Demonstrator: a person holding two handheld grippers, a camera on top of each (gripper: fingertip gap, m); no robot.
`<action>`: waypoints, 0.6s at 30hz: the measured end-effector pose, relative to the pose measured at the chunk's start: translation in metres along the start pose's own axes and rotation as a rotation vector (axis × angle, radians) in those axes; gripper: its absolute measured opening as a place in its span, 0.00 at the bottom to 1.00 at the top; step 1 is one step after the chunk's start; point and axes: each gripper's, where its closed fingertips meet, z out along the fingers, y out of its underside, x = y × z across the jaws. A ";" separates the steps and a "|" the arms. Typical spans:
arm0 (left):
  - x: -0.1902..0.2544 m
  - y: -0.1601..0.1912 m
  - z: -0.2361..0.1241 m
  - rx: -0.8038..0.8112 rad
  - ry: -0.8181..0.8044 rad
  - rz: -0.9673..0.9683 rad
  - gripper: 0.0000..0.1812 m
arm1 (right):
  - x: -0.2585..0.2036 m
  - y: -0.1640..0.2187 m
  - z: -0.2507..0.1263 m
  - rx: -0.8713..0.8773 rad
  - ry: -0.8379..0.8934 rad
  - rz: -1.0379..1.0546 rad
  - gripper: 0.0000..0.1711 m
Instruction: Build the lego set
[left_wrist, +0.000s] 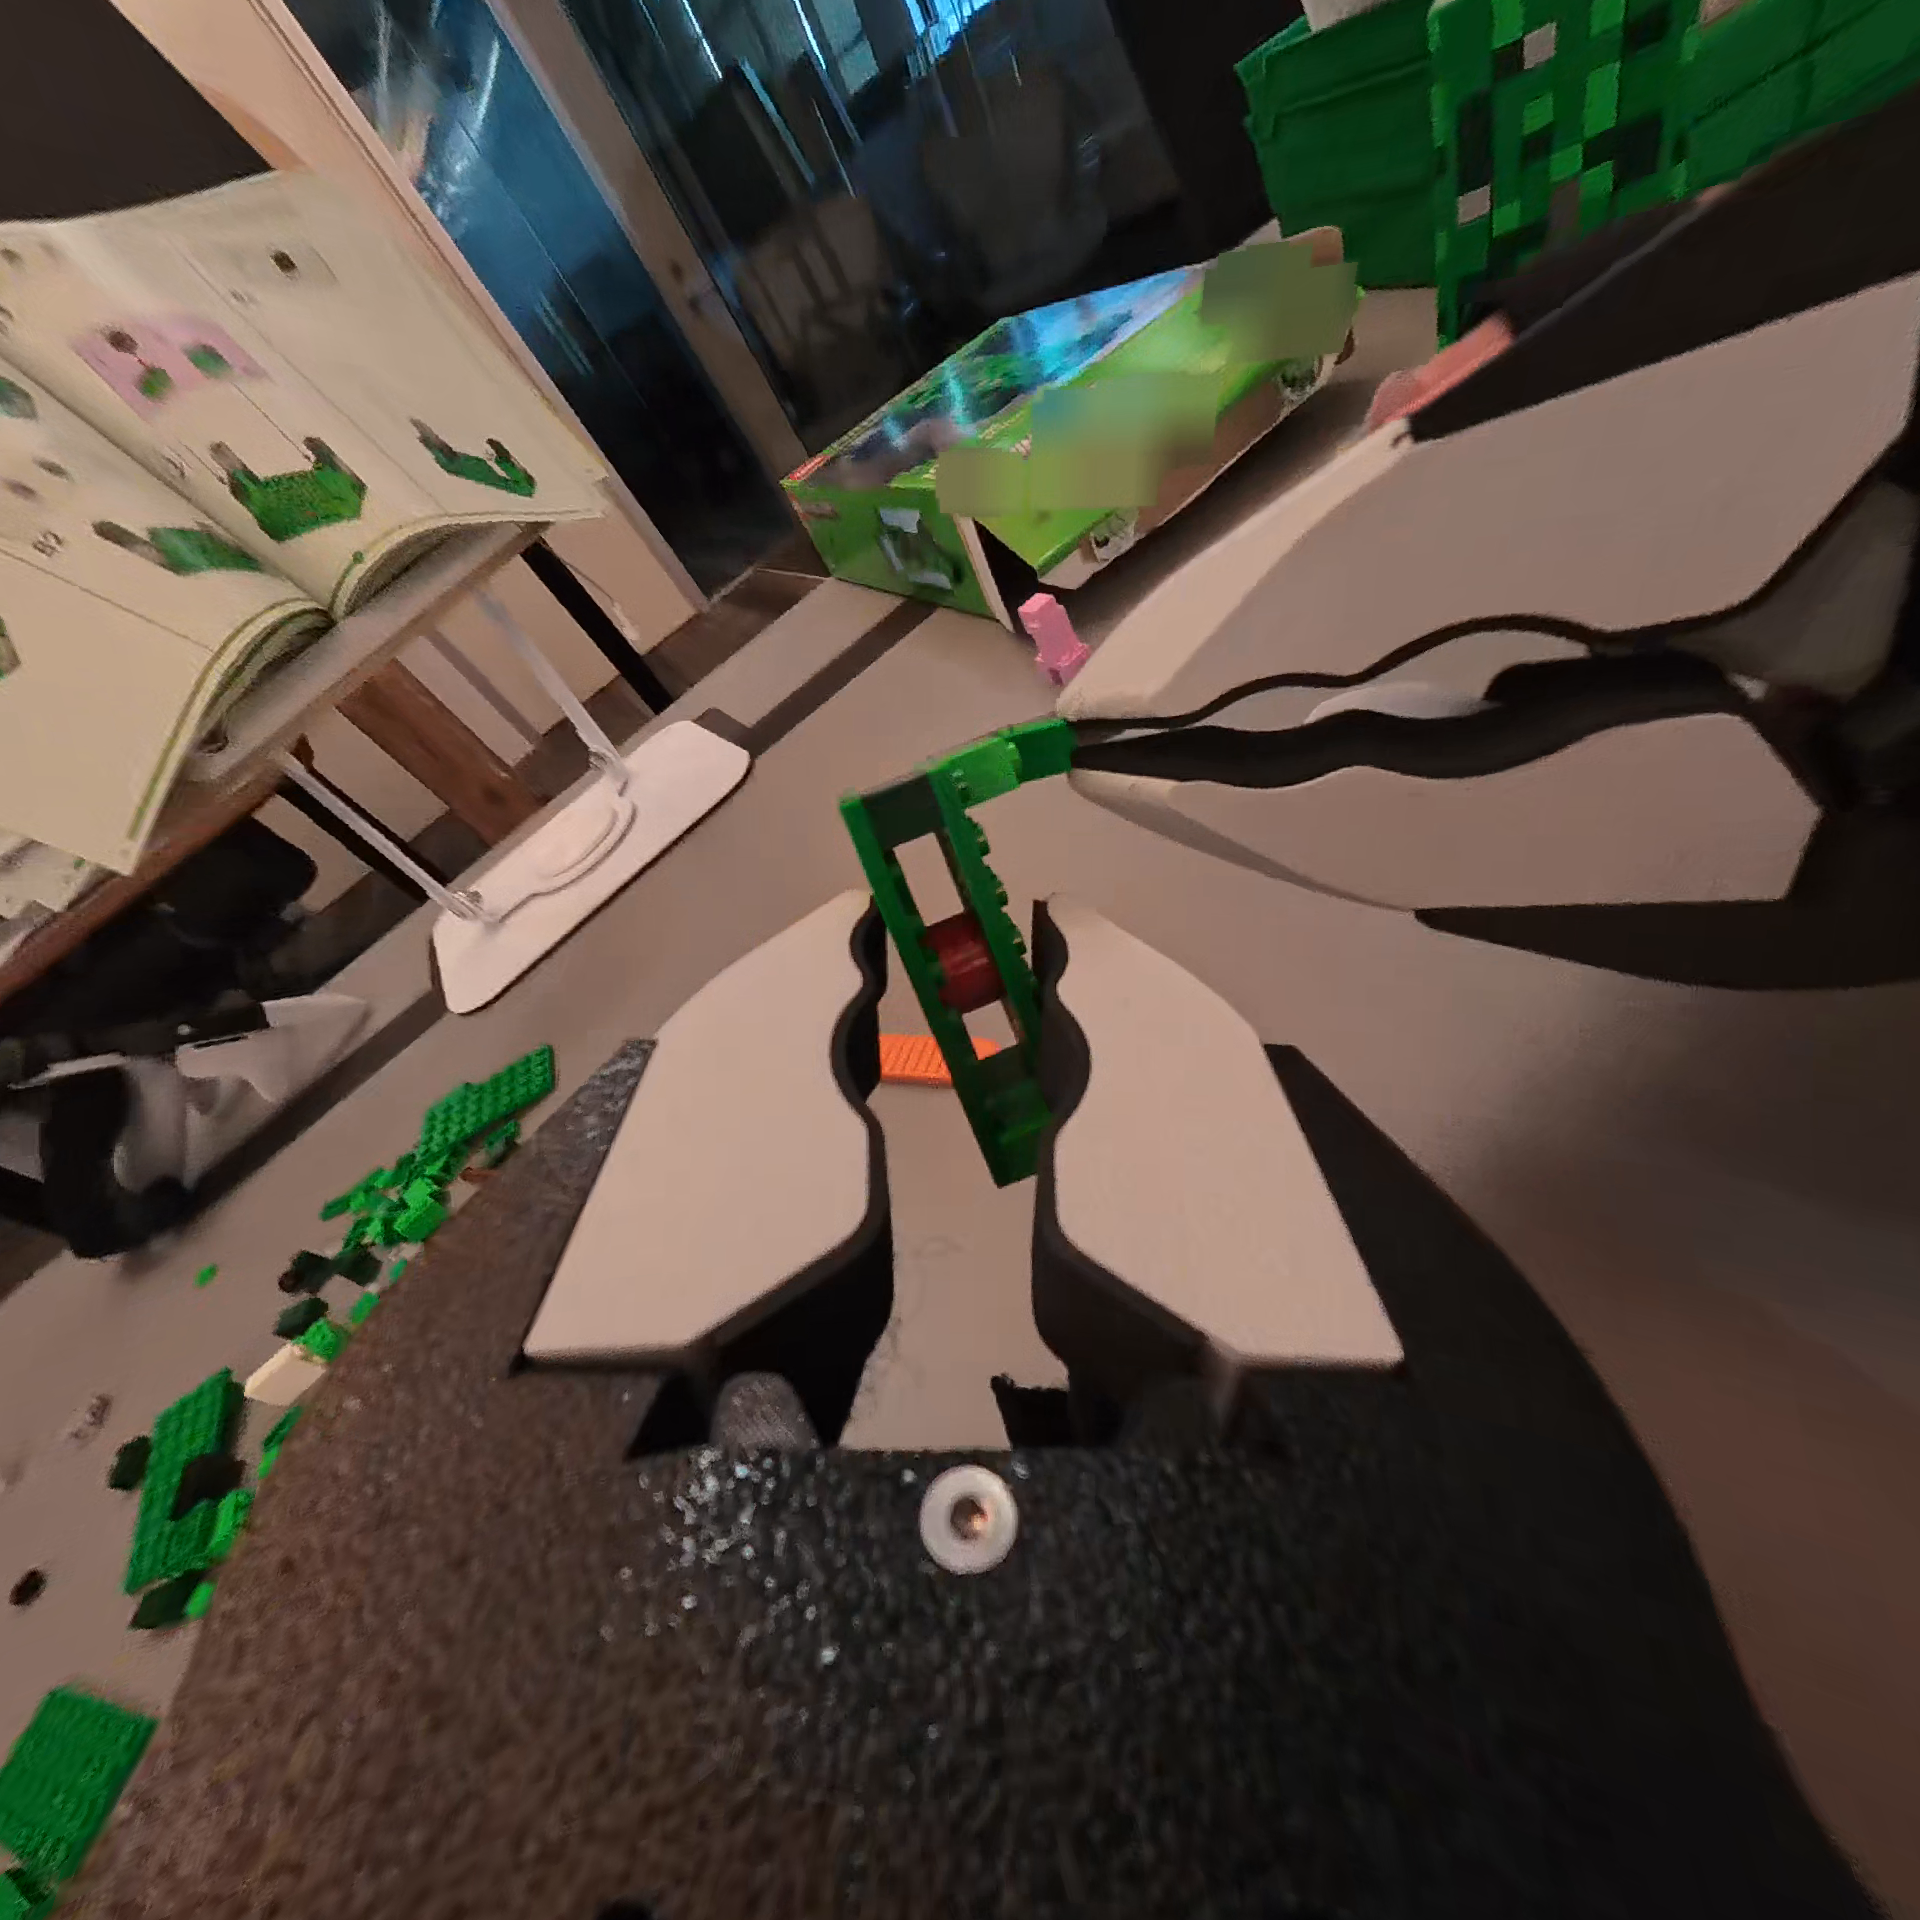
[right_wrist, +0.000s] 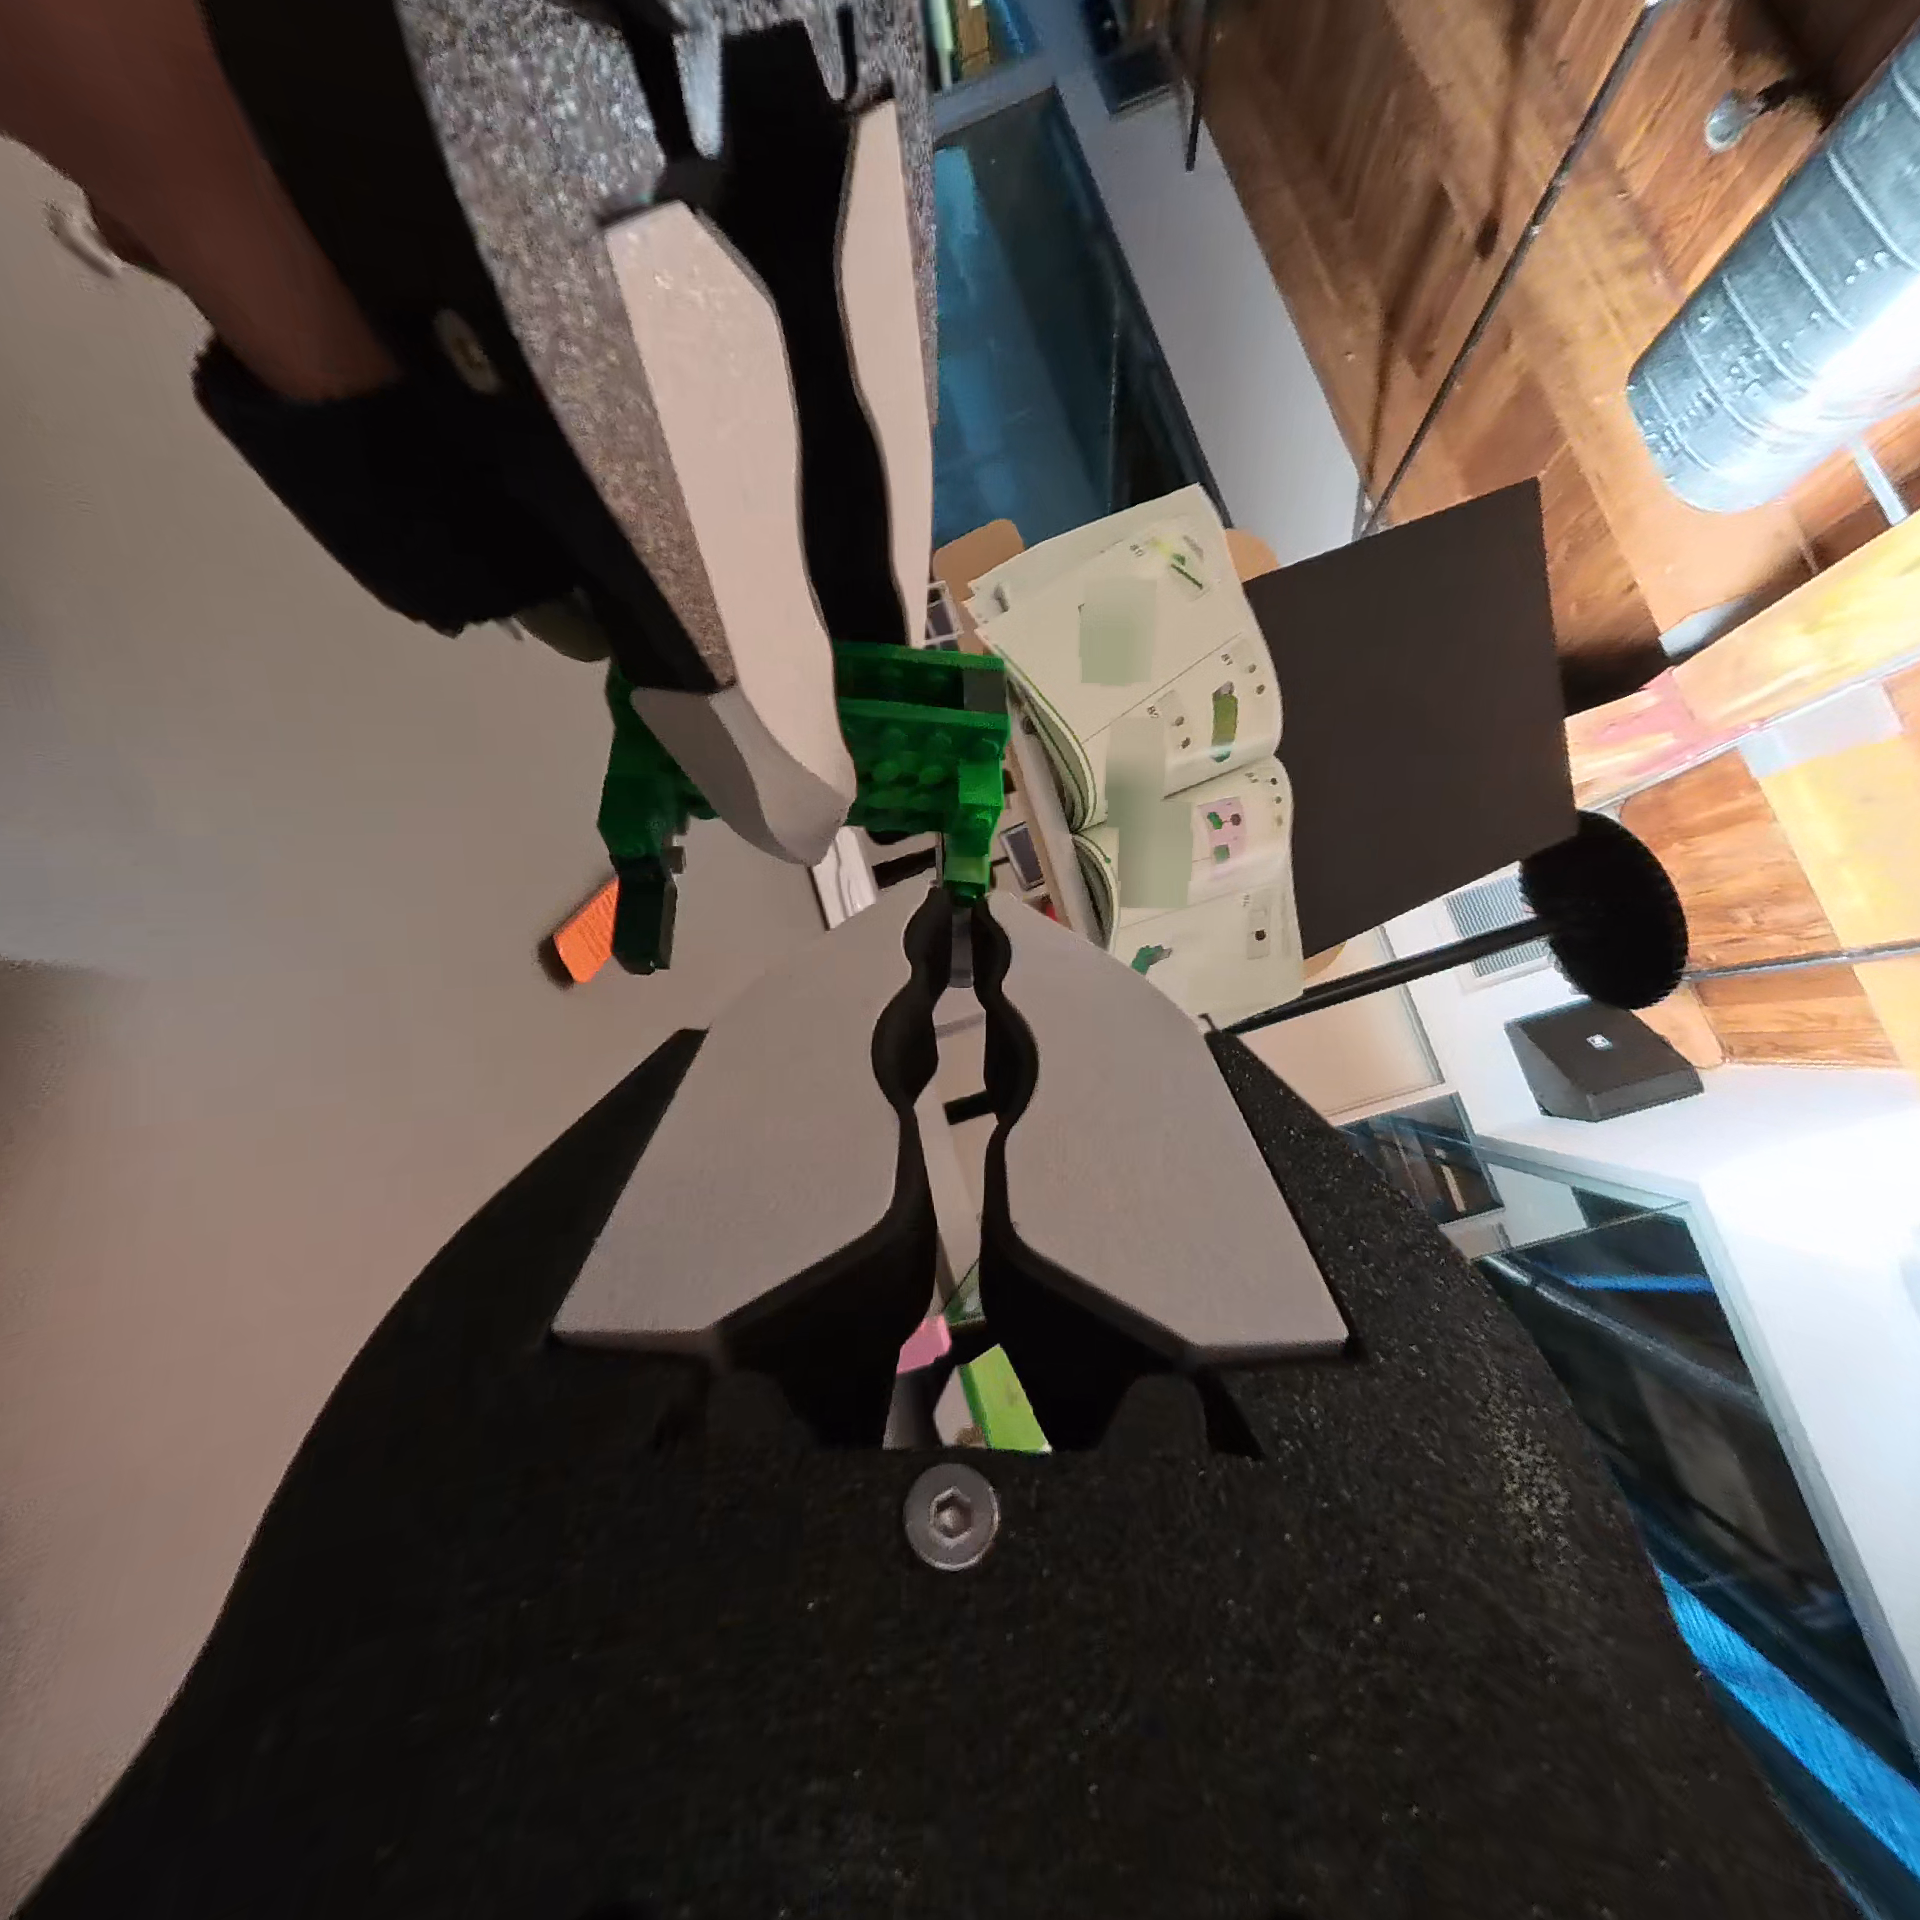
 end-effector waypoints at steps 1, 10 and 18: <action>0.000 0.002 0.001 0.002 -0.006 0.010 0.14 | -0.002 0.001 0.001 -0.006 -0.006 -0.010 0.02; -0.002 0.009 0.007 -0.035 -0.080 0.130 0.14 | -0.008 0.007 0.004 -0.073 -0.015 -0.106 0.02; 0.002 0.013 0.009 -0.018 -0.007 0.081 0.15 | -0.012 0.008 0.005 -0.055 -0.038 -0.112 0.02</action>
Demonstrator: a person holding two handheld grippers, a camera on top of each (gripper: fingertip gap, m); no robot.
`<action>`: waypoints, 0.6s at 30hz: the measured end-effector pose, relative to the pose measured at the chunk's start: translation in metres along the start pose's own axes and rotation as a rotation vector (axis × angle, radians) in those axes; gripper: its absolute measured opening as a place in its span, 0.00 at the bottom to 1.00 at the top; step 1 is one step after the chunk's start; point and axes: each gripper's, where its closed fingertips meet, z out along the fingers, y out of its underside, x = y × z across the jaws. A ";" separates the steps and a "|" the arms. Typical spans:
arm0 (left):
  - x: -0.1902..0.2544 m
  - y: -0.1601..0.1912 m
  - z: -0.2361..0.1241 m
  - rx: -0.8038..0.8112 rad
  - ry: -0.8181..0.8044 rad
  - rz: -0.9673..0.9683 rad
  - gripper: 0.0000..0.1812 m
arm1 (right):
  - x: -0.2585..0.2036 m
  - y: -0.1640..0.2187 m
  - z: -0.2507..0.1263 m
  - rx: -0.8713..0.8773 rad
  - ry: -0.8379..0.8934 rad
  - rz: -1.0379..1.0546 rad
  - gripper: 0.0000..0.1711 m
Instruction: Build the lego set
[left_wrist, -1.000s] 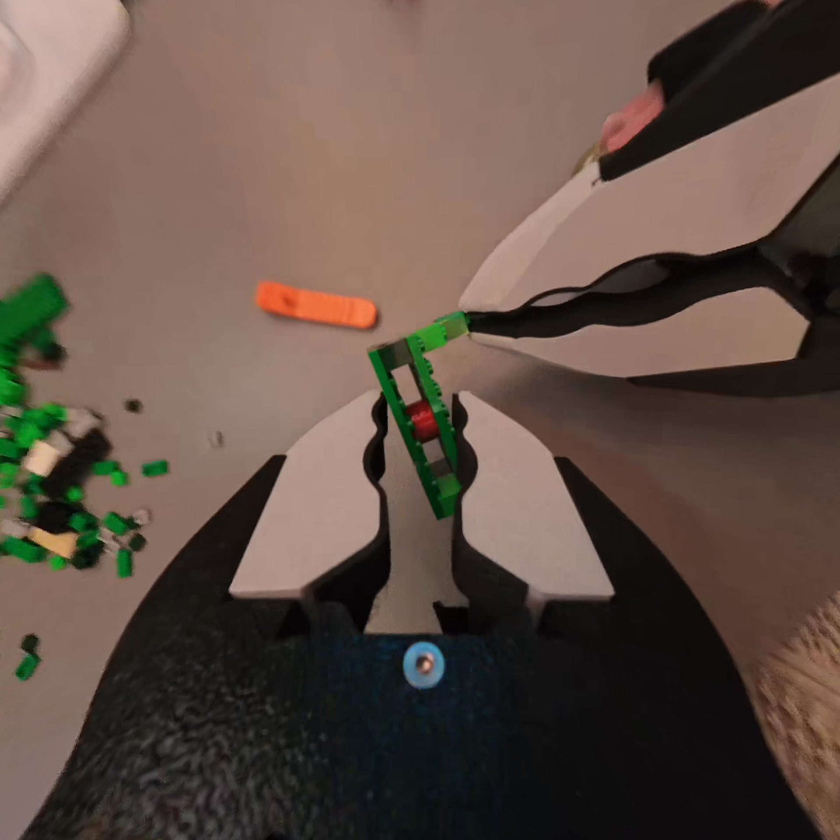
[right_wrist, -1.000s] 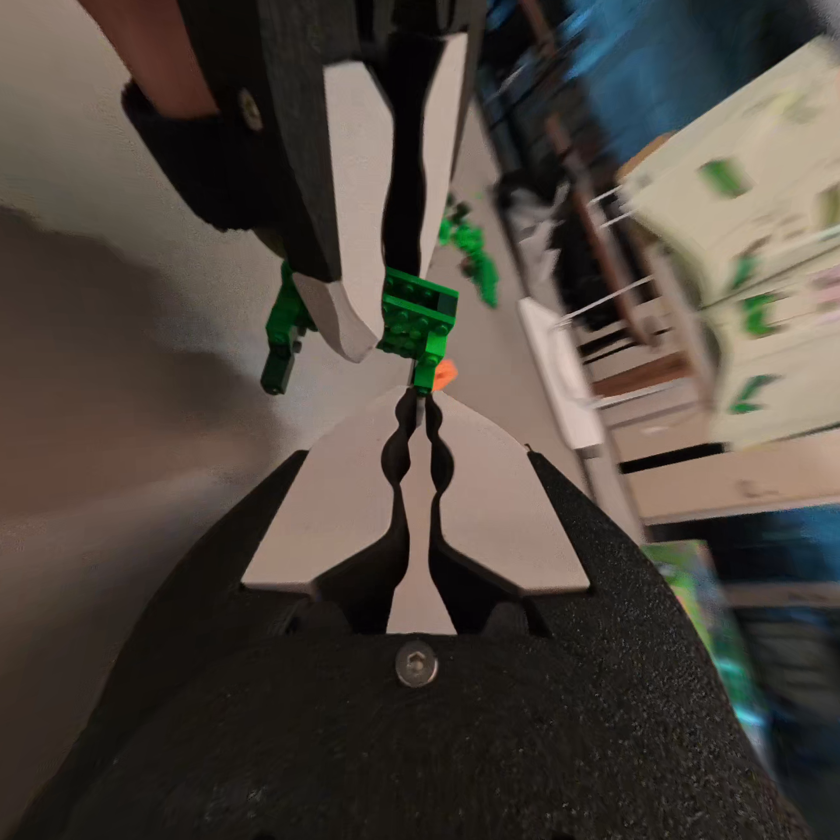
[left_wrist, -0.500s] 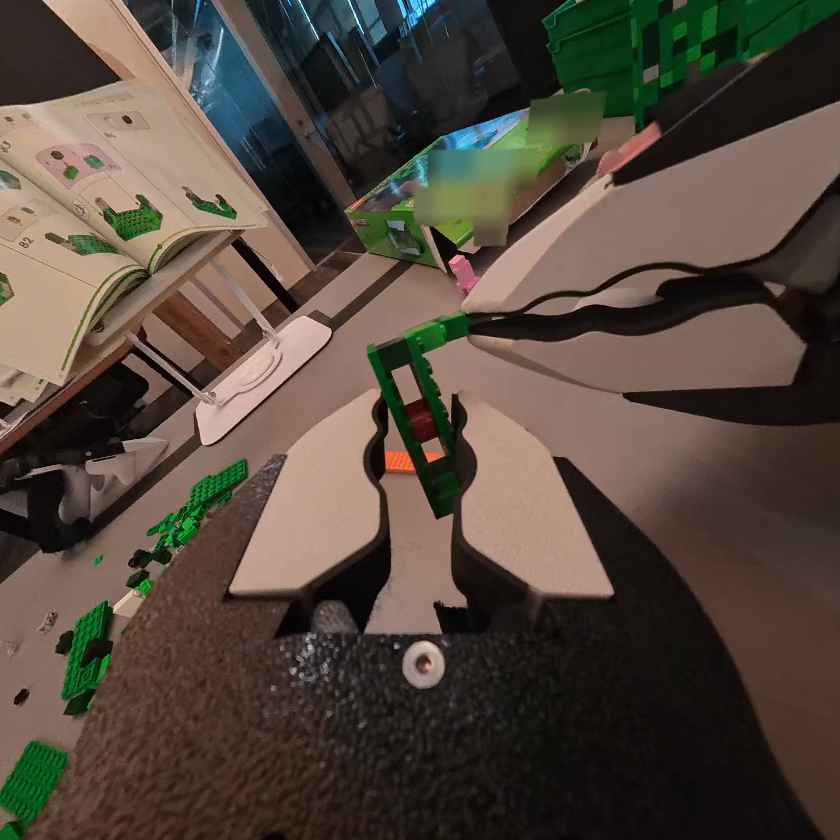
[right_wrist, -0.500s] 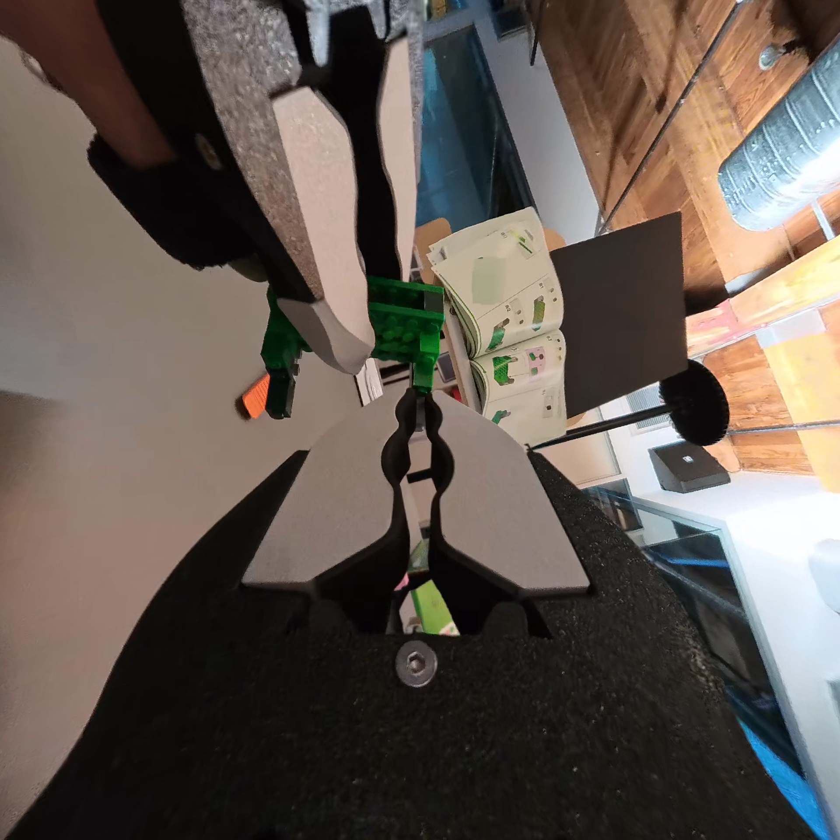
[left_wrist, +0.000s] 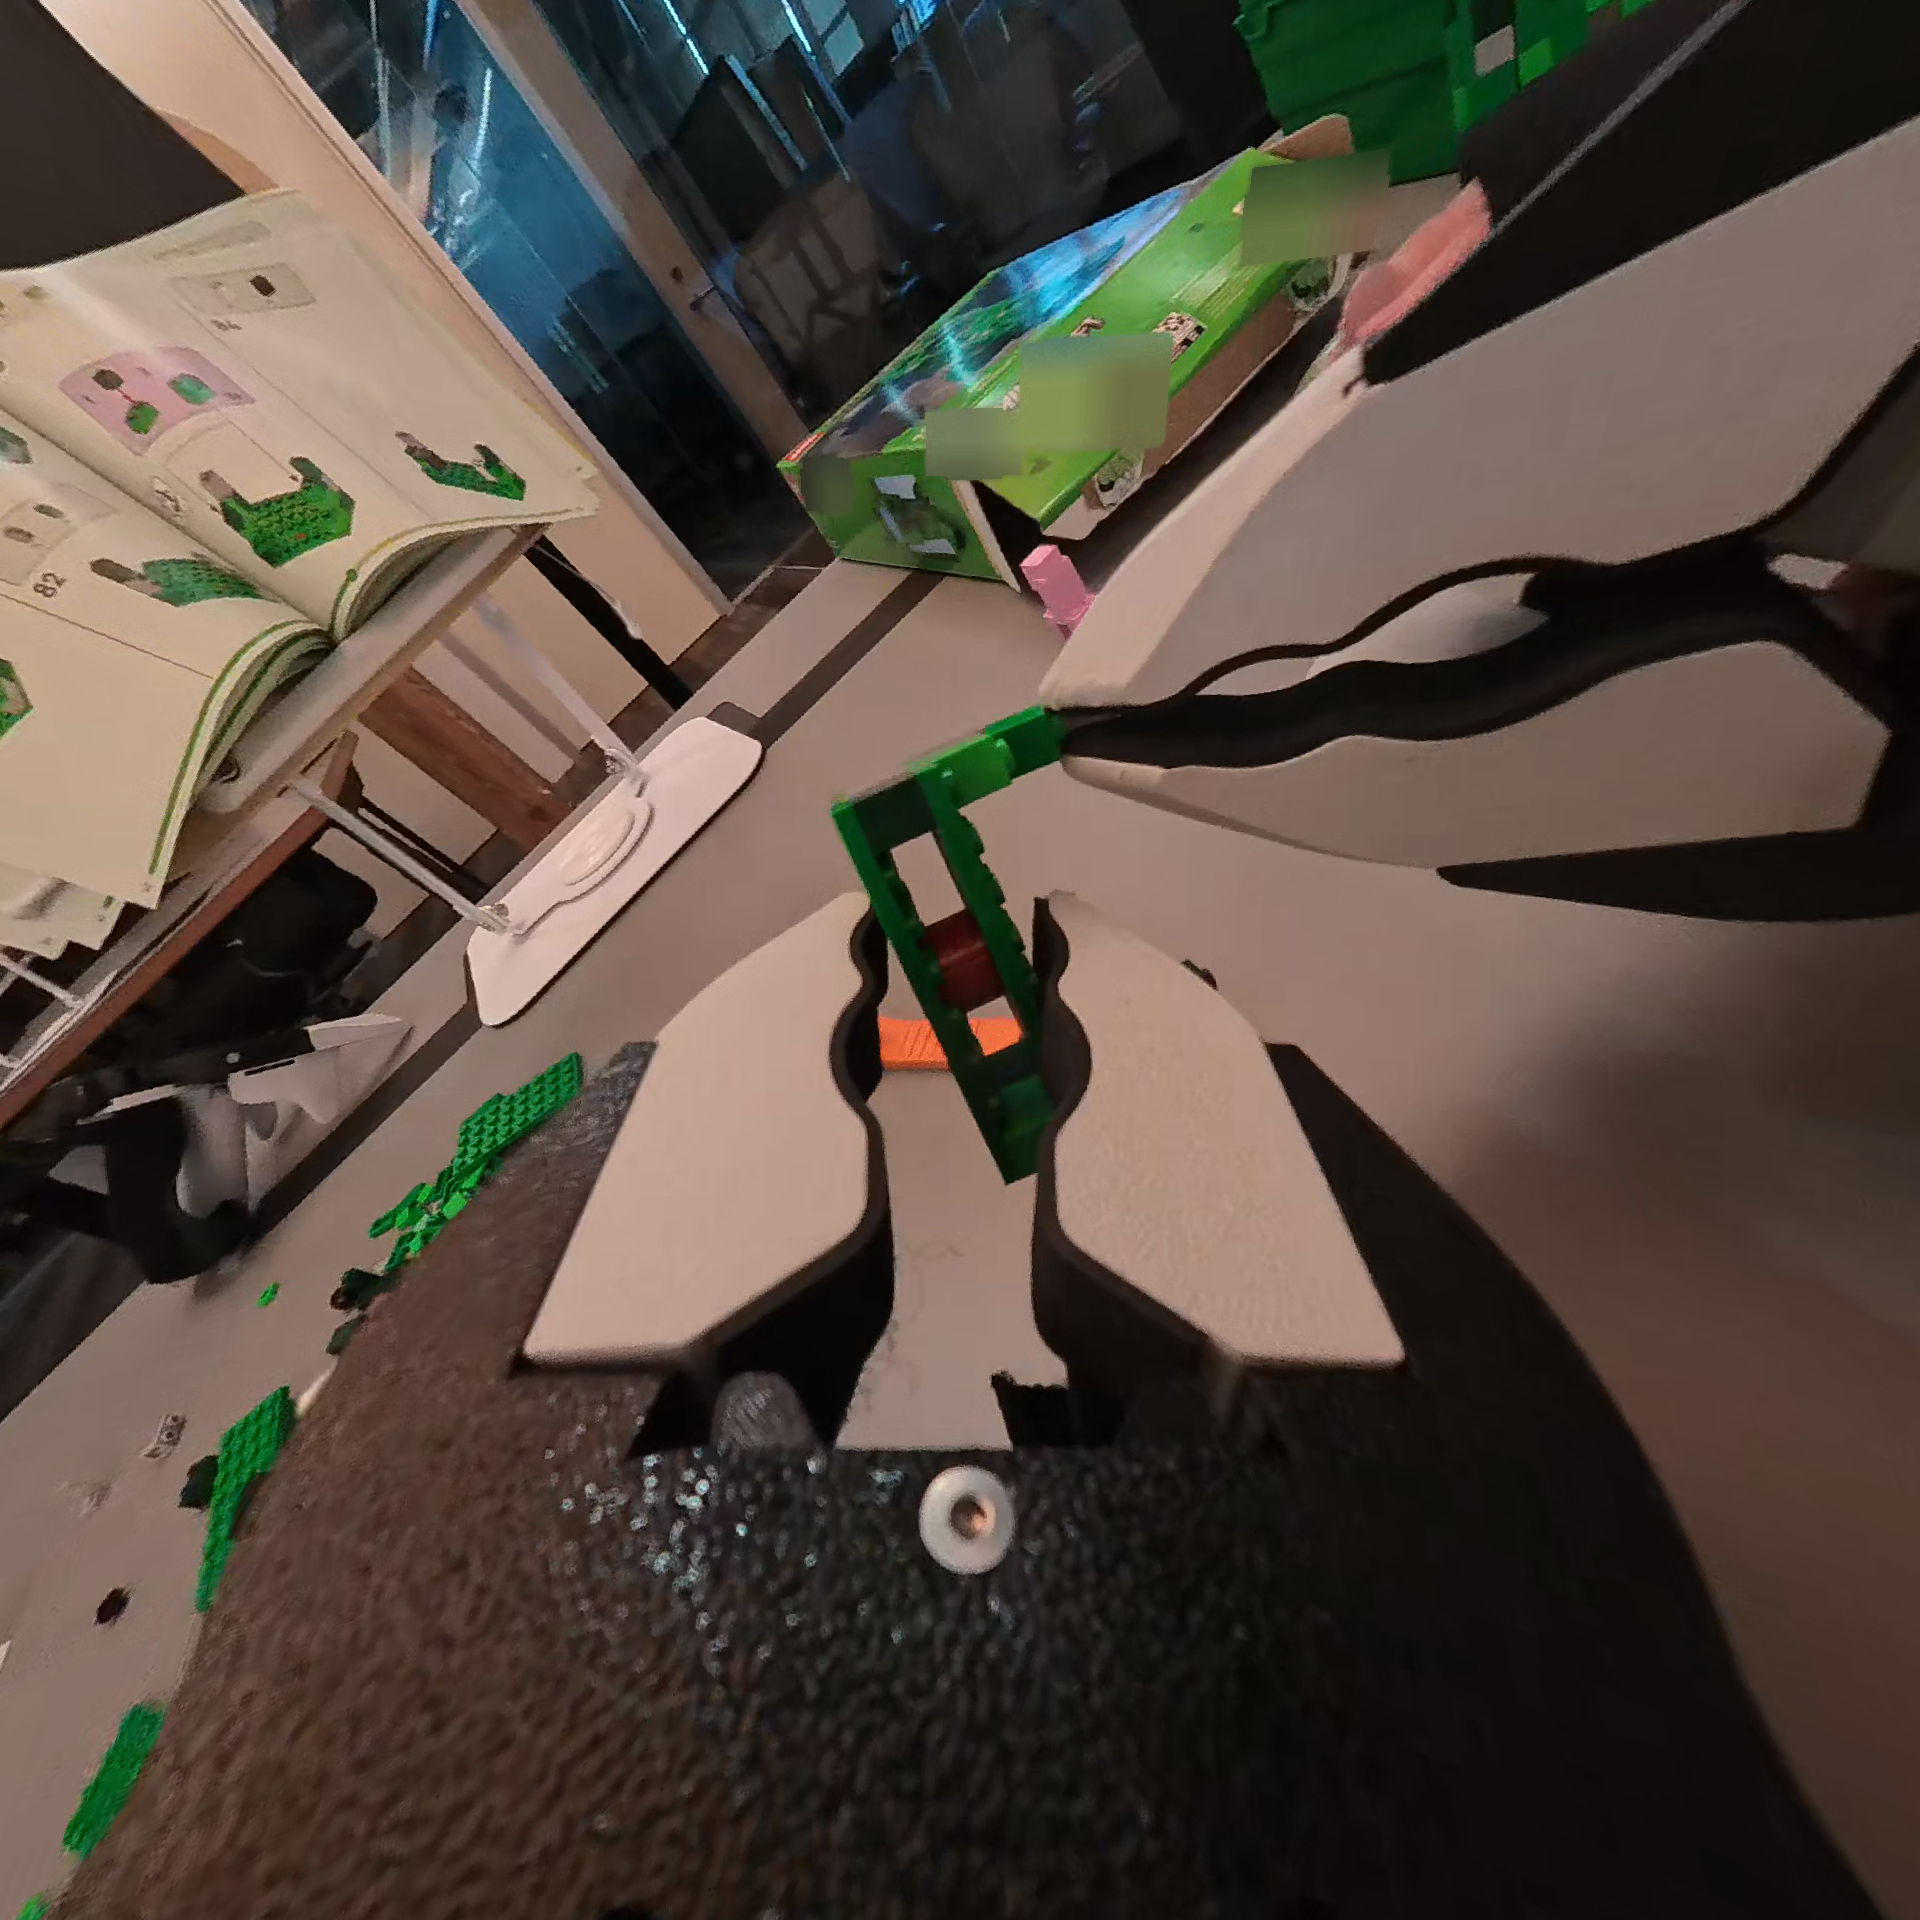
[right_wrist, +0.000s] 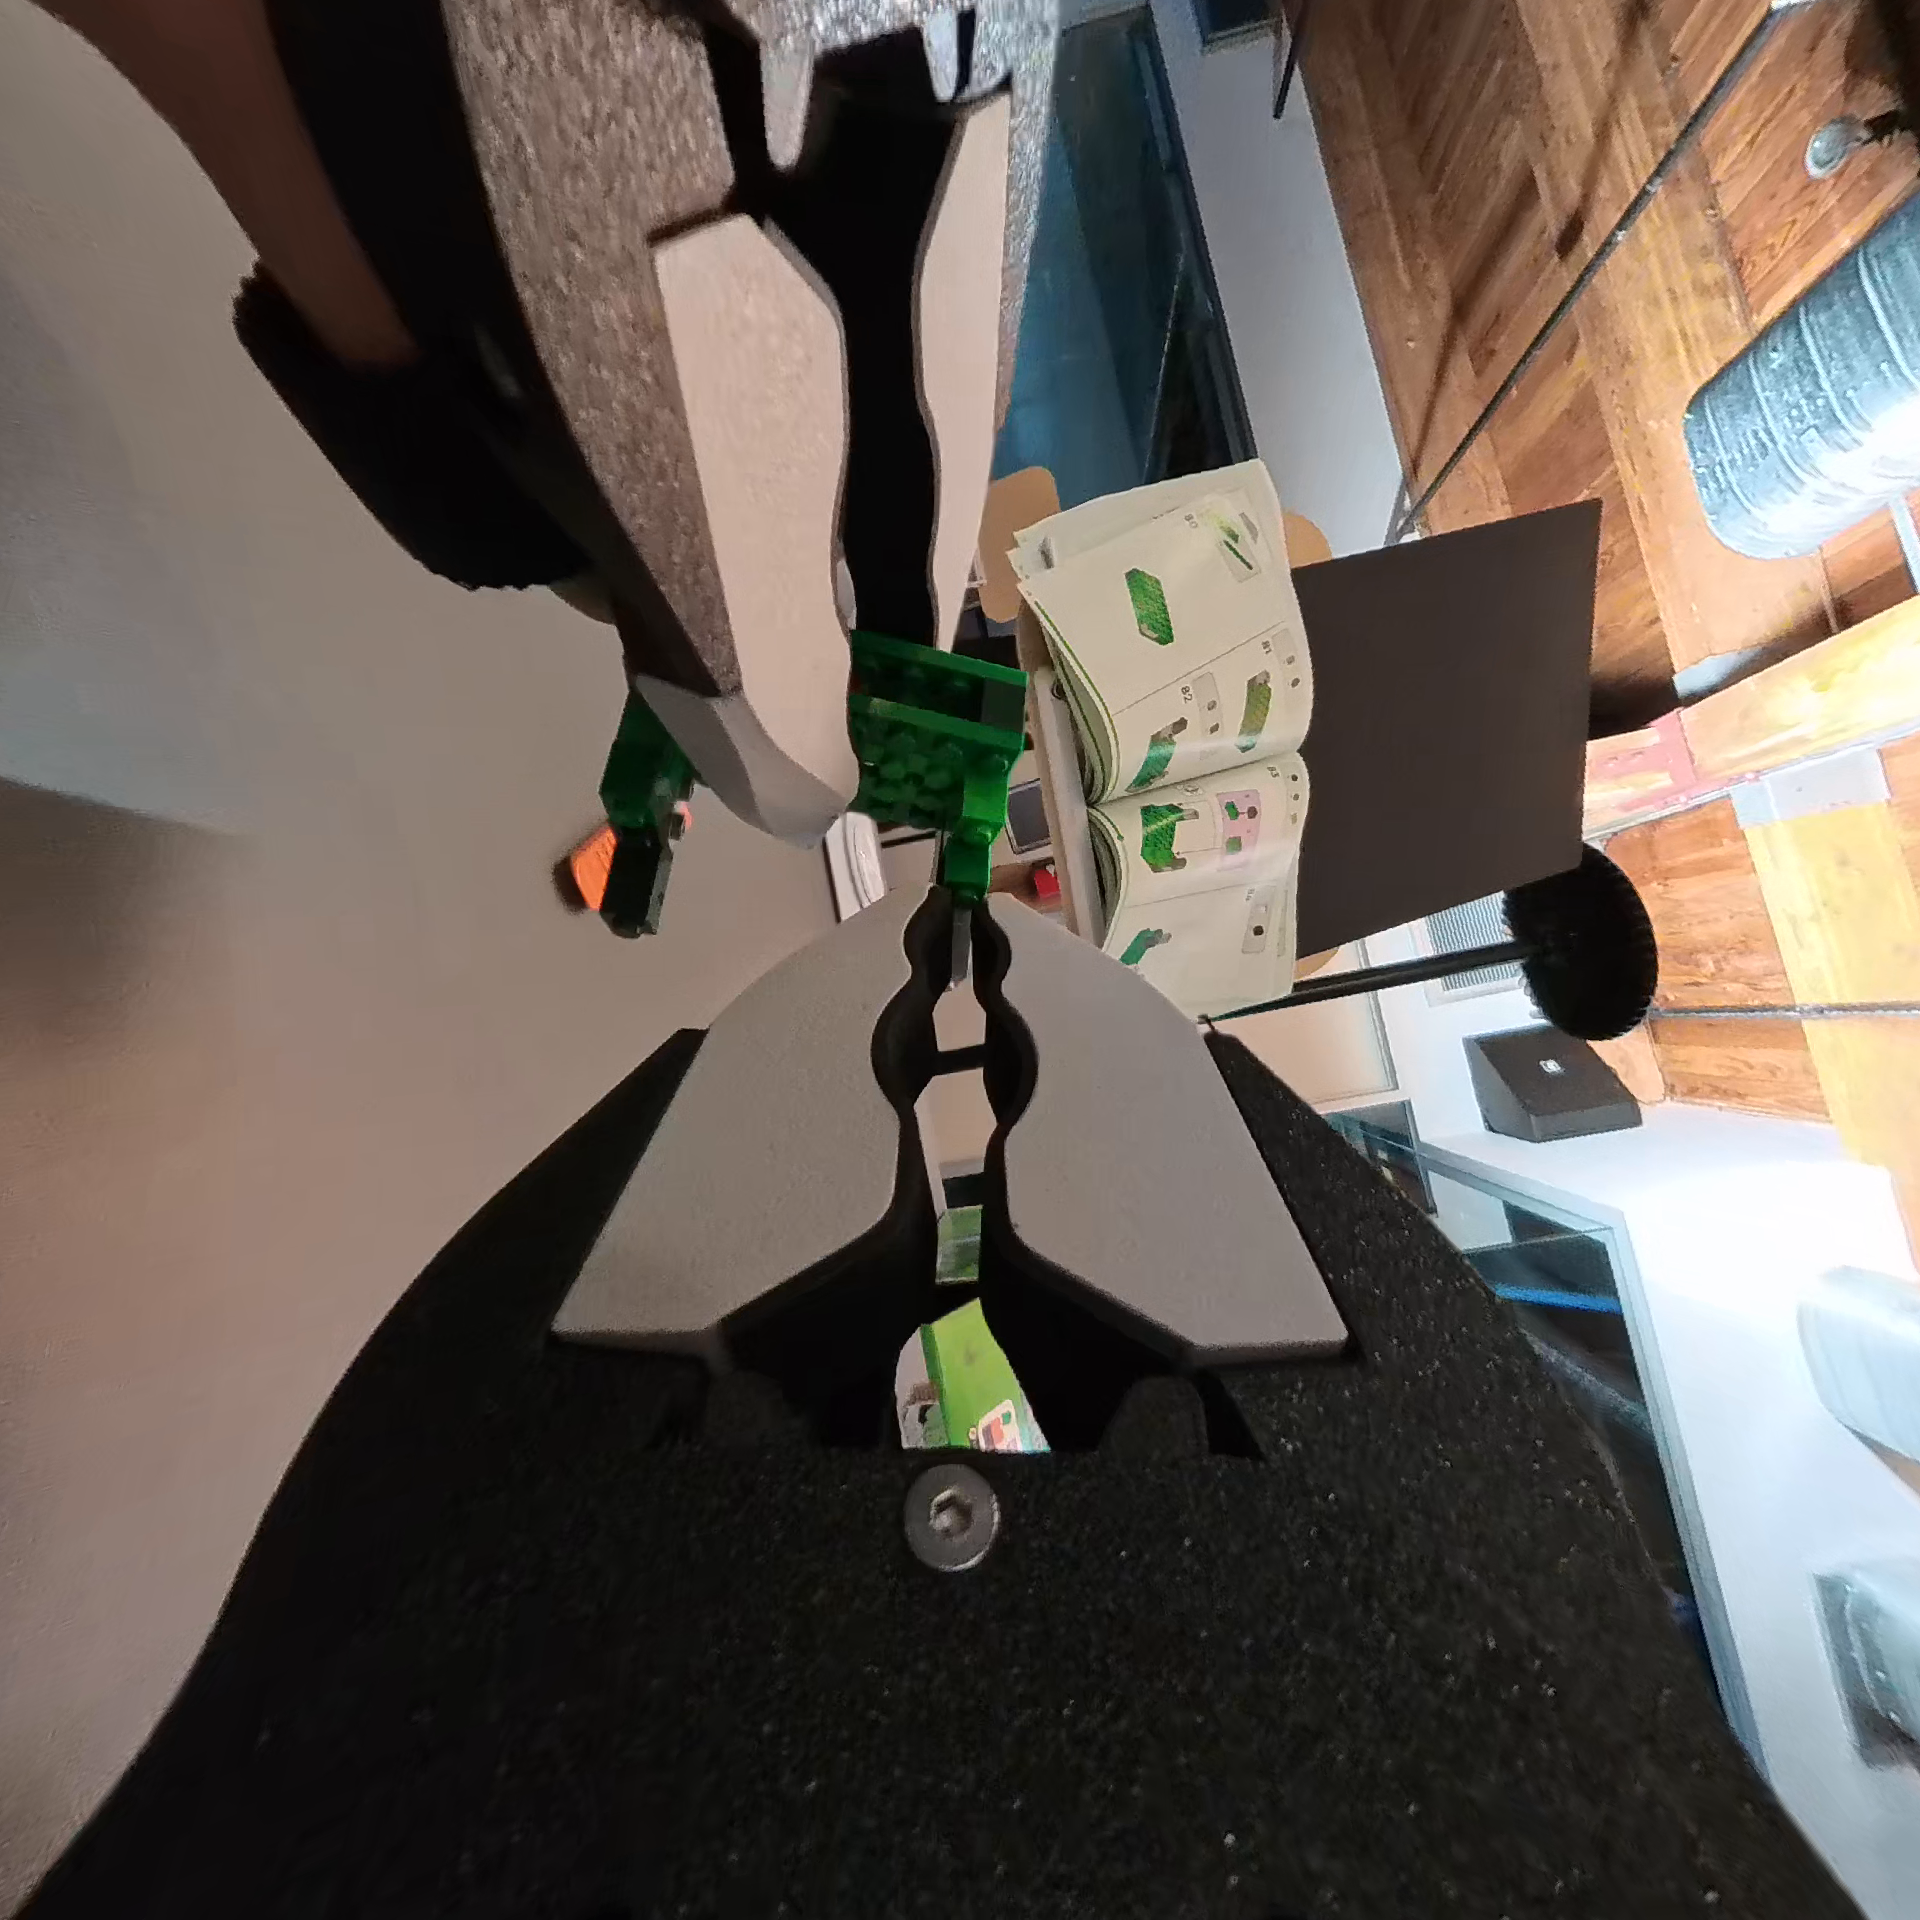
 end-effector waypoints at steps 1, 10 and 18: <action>0.001 0.001 0.000 0.002 0.010 -0.010 0.15 | 0.000 0.000 0.000 0.002 -0.001 -0.005 0.02; 0.003 0.002 0.000 0.019 0.050 -0.033 0.15 | -0.002 -0.001 0.001 0.027 0.013 -0.071 0.02; 0.005 0.004 0.002 0.005 0.050 -0.048 0.15 | -0.005 0.001 0.004 0.027 -0.010 -0.046 0.02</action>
